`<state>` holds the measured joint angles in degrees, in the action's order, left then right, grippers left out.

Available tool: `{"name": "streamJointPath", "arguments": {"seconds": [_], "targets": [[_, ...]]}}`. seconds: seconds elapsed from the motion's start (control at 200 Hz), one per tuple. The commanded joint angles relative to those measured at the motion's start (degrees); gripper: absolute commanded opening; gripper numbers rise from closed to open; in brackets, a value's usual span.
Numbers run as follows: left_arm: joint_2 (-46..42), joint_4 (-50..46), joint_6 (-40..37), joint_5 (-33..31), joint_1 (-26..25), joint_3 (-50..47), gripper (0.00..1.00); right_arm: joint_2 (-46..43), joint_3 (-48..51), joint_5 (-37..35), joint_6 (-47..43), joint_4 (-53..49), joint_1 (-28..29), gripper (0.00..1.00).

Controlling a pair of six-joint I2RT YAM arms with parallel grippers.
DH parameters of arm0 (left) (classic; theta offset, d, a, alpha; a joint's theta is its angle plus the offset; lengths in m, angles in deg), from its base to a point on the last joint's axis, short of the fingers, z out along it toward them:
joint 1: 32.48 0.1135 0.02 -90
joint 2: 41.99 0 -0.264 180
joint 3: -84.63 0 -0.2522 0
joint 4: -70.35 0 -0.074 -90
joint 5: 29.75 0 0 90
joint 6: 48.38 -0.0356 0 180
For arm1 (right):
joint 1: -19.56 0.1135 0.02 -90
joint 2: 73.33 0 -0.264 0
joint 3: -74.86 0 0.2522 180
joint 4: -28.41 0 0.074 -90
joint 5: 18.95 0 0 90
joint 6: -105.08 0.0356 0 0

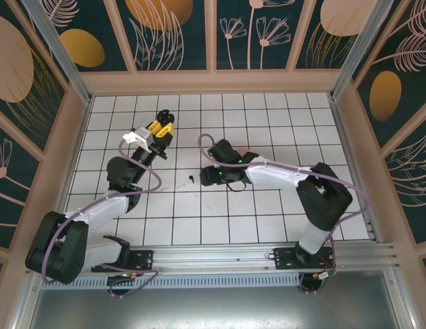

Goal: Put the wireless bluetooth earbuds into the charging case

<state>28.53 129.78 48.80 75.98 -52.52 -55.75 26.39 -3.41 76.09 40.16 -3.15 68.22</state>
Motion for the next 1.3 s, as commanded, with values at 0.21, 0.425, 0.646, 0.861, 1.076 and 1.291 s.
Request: {"name": "streamJointPath", "arguments": {"seconds": [0.21, 0.425, 0.646, 0.861, 1.076, 1.291], "targets": [[-2.36, 3.76, 3.18, -5.21, 3.78, -0.9, 0.0, 12.49, -13.79, -3.59, -3.74, -3.35, 3.3, 0.6], [-2.66, 4.06, 4.42, -5.95, 6.14, -1.26, 0.0, 18.84, -21.07, -7.27, -5.03, -8.35, 4.77, 0.58], [-2.59, 4.23, 4.51, -5.82, 6.87, -1.39, 0.0, 22.18, -24.54, -8.28, -5.31, -10.14, 5.87, 0.56], [-2.58, 4.42, 4.64, -5.69, 7.05, -1.39, 0.0, 23.92, -25.88, -8.64, -5.46, -10.53, 6.29, 0.51], [-2.42, 4.77, 4.89, -5.53, 7.05, -1.6, 0.0, 24.99, -26.8, -8.99, -5.48, -10.91, 6.36, 0.47], [-2.36, 5.21, 5.12, -5.35, 7.02, -1.79, 0.0, 26.11, -27.76, -10.51, -5.57, -11.79, 7.21, 0.43]]}}
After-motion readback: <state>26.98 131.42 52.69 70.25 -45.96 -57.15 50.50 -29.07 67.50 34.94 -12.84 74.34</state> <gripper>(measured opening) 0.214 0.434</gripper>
